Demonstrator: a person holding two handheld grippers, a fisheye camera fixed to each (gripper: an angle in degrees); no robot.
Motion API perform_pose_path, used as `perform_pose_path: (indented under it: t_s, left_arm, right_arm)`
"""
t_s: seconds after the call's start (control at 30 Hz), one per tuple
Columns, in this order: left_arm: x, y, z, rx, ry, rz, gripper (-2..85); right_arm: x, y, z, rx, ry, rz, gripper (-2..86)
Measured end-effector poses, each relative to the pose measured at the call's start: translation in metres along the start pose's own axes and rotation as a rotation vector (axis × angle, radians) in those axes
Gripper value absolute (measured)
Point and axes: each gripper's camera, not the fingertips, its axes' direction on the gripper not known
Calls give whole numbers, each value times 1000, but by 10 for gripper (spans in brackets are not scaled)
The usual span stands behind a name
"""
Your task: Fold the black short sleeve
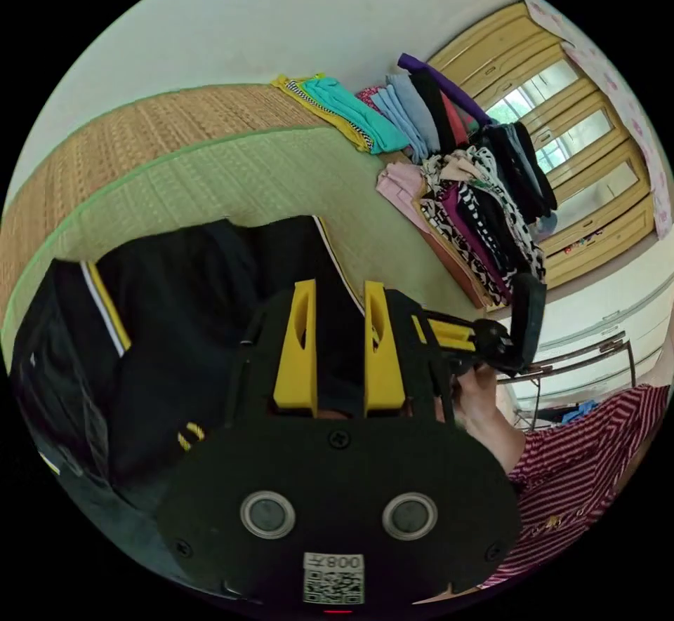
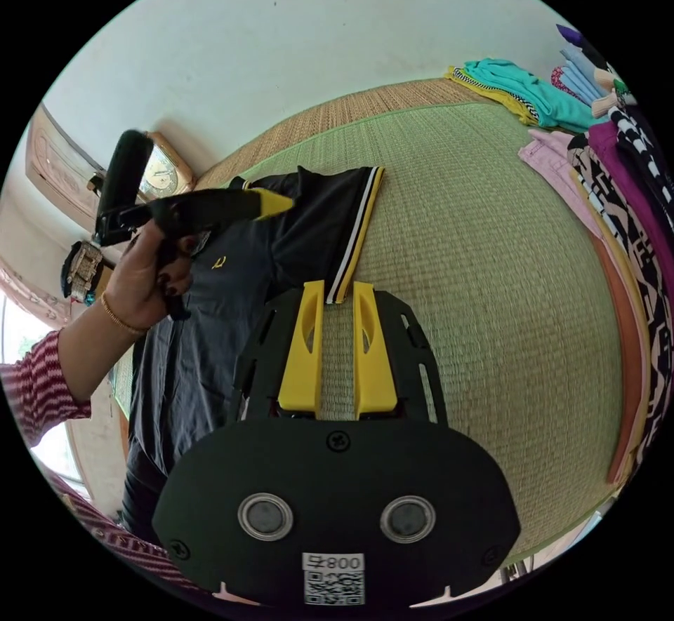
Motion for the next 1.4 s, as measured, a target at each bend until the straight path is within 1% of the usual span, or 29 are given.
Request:
perform_pose_path:
  t_s: [0.07, 0.17, 0.27, 0.37, 0.53, 0.6, 0.67, 0.8, 0.87, 0.93, 1.07, 1.13, 1.2, 1.33, 1.4]
  left_arm:
    - [13, -38, 24, -46, -56, 35, 107]
    - [29, -69, 53, -119, -147, 69, 99]
    - [49, -80, 59, -90, -257, 98, 81]
    - [59, -89, 59, -82, -295, 112, 68]
    - [52, -100, 46, -50, -215, 49, 41]
    - [50, -99, 33, 3, -176, 28, 38]
    - [44, -95, 12, 85, -92, -12, 37]
    - [21, -75, -26, 235, 57, -102, 37]
    - [-2, -51, -48, 325, 136, -185, 40]
    - [-22, -31, -58, 362, 176, -252, 44]
    - [-65, 15, -67, 380, 181, -416, 61]
    - [-77, 29, -73, 386, 189, -455, 66]
    - [-82, 37, -81, 383, 174, -464, 70]
    - [-84, 46, -104, 394, 104, -440, 76]
    - [-83, 49, -114, 403, 67, -425, 77]
  right_arm:
    - [3, 3, 2, 2, -15, -3, 73]
    - [12, 8, 5, 4, -53, 2, 70]
    - [28, 11, 9, 4, -110, 23, 63]
    - [37, 13, 13, -1, -139, 24, 52]
    - [44, 17, 21, -1, -131, 21, 25]
    - [45, 18, 21, 11, -130, 8, 18]
    - [45, 20, 21, 26, -144, -3, 14]
    - [38, 19, 12, 83, -244, -77, 9]
    - [31, 16, 13, 84, -301, -128, 8]
    - [26, 13, 27, 61, -411, -160, 6]
    - [16, 9, 71, -45, -493, -184, 5]
    - [11, 8, 90, -85, -537, -197, 4]
    - [9, 6, 98, -109, -585, -216, 3]
    - [8, 4, 107, -152, -549, -248, 2]
    - [10, 4, 108, -154, -565, -249, 1]
